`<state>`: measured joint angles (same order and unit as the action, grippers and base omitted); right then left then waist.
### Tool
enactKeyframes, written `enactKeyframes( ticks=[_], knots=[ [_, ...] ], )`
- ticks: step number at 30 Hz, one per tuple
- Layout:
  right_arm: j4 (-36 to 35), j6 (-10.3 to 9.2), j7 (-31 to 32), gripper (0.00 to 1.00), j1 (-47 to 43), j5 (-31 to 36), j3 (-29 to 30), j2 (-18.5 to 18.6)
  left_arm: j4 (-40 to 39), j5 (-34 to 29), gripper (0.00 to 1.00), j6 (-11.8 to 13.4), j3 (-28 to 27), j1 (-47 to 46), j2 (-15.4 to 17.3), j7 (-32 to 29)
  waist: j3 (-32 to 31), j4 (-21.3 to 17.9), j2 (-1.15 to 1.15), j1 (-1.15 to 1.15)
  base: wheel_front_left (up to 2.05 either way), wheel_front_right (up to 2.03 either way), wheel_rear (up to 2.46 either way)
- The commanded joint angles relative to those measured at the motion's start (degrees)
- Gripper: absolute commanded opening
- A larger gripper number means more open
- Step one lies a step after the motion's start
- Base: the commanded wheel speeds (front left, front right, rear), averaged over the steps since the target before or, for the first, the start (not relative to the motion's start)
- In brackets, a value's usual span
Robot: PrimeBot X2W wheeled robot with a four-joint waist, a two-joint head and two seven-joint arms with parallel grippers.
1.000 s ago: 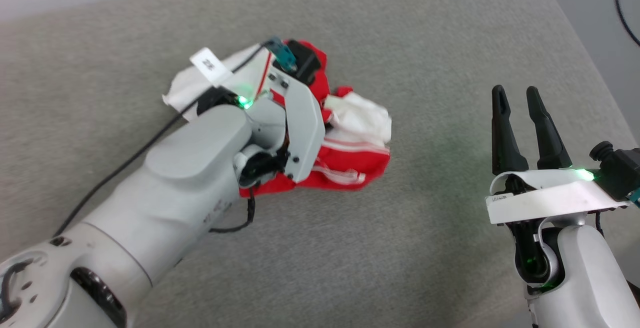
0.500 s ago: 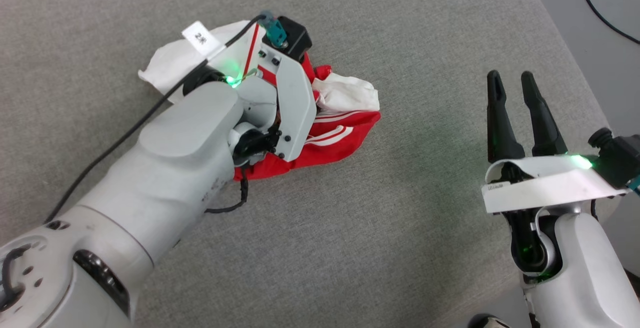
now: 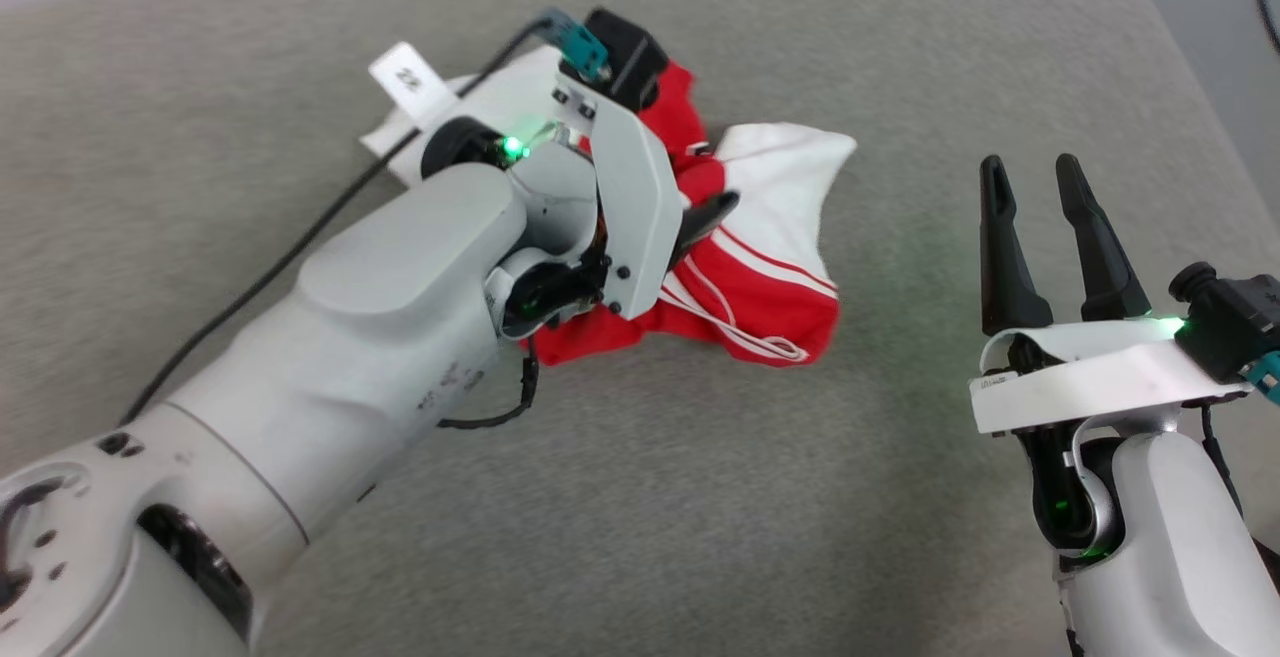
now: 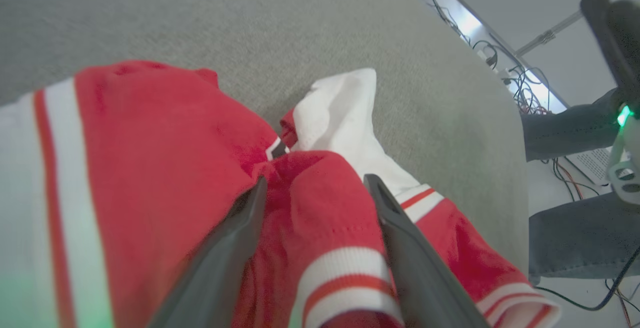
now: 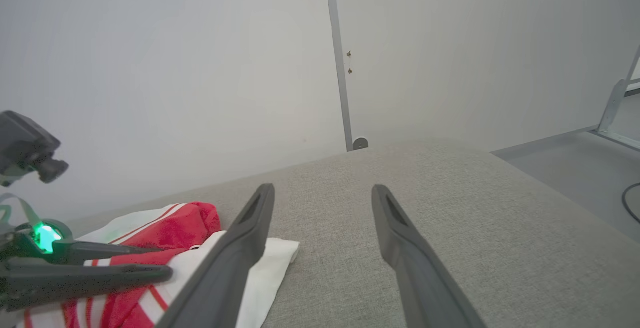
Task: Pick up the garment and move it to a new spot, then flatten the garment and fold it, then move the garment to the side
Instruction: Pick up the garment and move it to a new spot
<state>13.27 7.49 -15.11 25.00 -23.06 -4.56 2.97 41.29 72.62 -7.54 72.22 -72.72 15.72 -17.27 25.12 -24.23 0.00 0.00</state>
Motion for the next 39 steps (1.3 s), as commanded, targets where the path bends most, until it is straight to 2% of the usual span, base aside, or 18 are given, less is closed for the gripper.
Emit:
enactKeyframes(
  ticks=[1, 6, 10, 14, 18, 26, 28, 33, 35, 39],
  knots=[
    [0.3, 0.0, 0.0, 1.0, -1.0, 0.8, 0.5, 0.0, -1.2, 0.9, 1.0, 0.2, -0.3, -0.3, -0.1, 1.3, -5.1, 5.8, 0.0, 0.0, 0.0, 0.0, 0.0],
    [2.1, 0.0, 0.0, 1.0, -2.2, 2.9, 0.9, 2.2, -6.2, 4.4, 1.0, 0.2, -1.3, 2.3, 1.9, 7.9, -9.4, 11.2, 0.0, 0.0, 0.0, 0.0, 0.0],
    [3.5, 0.0, 0.0, 1.0, -4.1, 4.0, 0.7, 4.4, -8.8, 4.7, 1.0, 0.2, -0.8, 6.5, 4.2, 14.0, -12.4, 15.2, 0.0, 0.0, 0.0, 0.0, 0.0],
    [4.6, 0.0, 0.0, 1.0, -6.2, 4.2, 1.3, 6.2, -8.1, 5.4, 1.0, 0.2, -0.6, 13.4, 6.5, 20.9, -15.0, 18.9, 0.0, 0.0, 0.0, 0.0, 0.0],
    [5.4, -0.01, 0.0, 1.0, -9.2, 4.5, 2.6, 8.3, -5.8, 8.2, 1.0, 0.2, -1.7, 21.4, 7.2, 27.6, -17.1, 22.9, 0.0, 0.0, 0.0, 0.0, 0.0],
    [4.1, -0.01, 1.4, 1.0, -14.7, 3.5, 6.4, 10.2, -5.4, 9.6, 1.0, 0.2, -5.4, 31.9, 10.5, 32.2, -19.2, 28.2, 0.0, 0.0, 0.0, 0.0, 0.0],
    [3.5, -0.01, 1.9, 1.0, -16.6, 3.3, 7.7, 10.1, -5.8, 8.2, 1.0, 0.2, -7.3, 34.4, 11.7, 32.4, -19.7, 29.2, 0.0, 0.0, 0.0, 0.0, 0.0],
    [1.3, -0.01, 2.9, 1.0, -21.3, 2.7, 10.9, 9.9, -7.3, 1.4, 1.0, 0.5, -16.5, 40.5, 14.0, 32.4, -20.9, 30.7, 0.0, 0.0, 0.0, 0.0, 0.0],
    [0.1, -0.01, 3.4, 1.0, -22.7, 2.7, 11.8, 9.7, -8.1, -1.9, 1.0, 1.1, -21.5, 43.0, 14.0, 32.4, -21.3, 30.7, 0.0, 0.0, 0.0, 0.0, 0.0],
    [-2.0, -0.01, 4.4, 1.0, -24.4, 2.5, 12.9, 9.4, -11.6, -12.4, 1.0, 3.2, -30.8, 48.9, 13.4, 32.4, -22.2, 29.7, 0.0, 0.0, 0.0, 0.0, 0.0]
  ],
)
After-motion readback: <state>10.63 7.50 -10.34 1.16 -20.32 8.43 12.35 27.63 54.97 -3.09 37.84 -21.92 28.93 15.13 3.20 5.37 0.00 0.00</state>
